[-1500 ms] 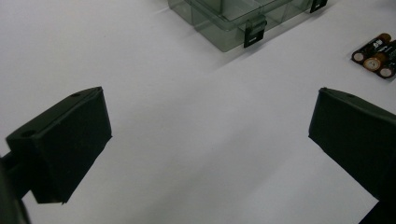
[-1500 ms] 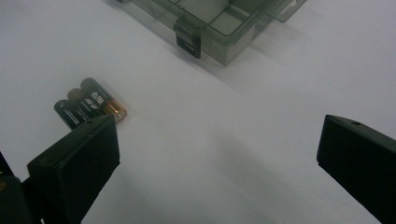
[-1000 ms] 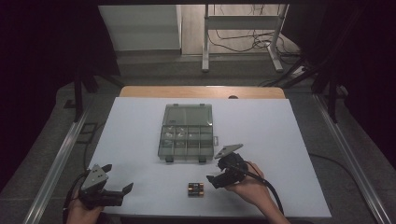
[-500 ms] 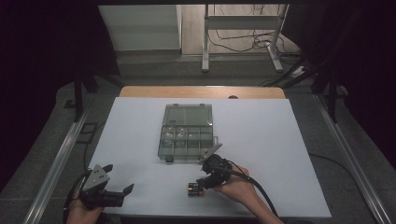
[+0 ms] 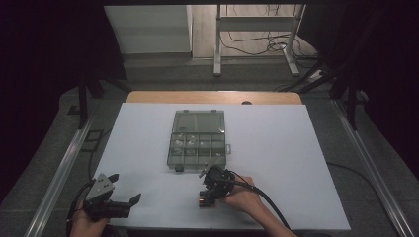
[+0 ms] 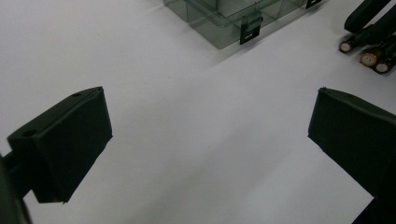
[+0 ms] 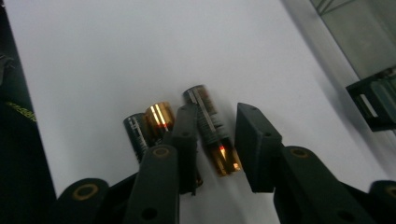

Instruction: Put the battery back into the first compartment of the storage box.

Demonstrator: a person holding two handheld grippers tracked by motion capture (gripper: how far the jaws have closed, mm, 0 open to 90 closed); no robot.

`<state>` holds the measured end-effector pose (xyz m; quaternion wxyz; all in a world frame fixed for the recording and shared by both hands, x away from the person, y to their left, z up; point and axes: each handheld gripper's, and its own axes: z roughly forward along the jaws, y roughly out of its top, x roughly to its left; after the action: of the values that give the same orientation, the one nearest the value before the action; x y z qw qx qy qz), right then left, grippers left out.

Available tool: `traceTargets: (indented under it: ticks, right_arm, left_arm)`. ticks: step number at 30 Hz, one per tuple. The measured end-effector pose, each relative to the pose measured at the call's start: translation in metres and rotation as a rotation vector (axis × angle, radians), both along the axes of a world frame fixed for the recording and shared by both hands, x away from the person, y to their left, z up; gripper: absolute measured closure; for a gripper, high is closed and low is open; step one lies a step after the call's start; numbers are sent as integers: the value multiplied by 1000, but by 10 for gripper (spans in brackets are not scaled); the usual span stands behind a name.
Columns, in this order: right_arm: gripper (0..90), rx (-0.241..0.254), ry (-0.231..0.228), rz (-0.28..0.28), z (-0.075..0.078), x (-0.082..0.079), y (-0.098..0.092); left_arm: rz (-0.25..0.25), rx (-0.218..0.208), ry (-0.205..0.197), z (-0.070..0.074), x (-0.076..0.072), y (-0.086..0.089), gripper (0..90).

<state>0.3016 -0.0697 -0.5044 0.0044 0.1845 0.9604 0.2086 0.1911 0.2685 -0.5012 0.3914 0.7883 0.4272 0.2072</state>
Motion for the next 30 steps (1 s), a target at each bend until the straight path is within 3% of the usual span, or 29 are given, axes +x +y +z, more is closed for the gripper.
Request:
traceTargets:
  ticks: [2, 9, 20, 30]
  right_arm:
    - [753, -17, -10, 9, -3, 1, 2]
    - [764, -27, -33, 6, -2, 0, 2]
    - [764, 56, -47, -38, 13, 4, -8]
    - [764, 124, -56, -74, 26, 19, -13]
  left_arm:
    - [0, -3, 0, 0, 0, 0, 4]
    - [-1, -13, 0, 0, 0, 1, 4]
    - [-10, -3, 8, 0, 1, 0, 12]
    - [-9, -3, 13, 0, 1, 0, 13]
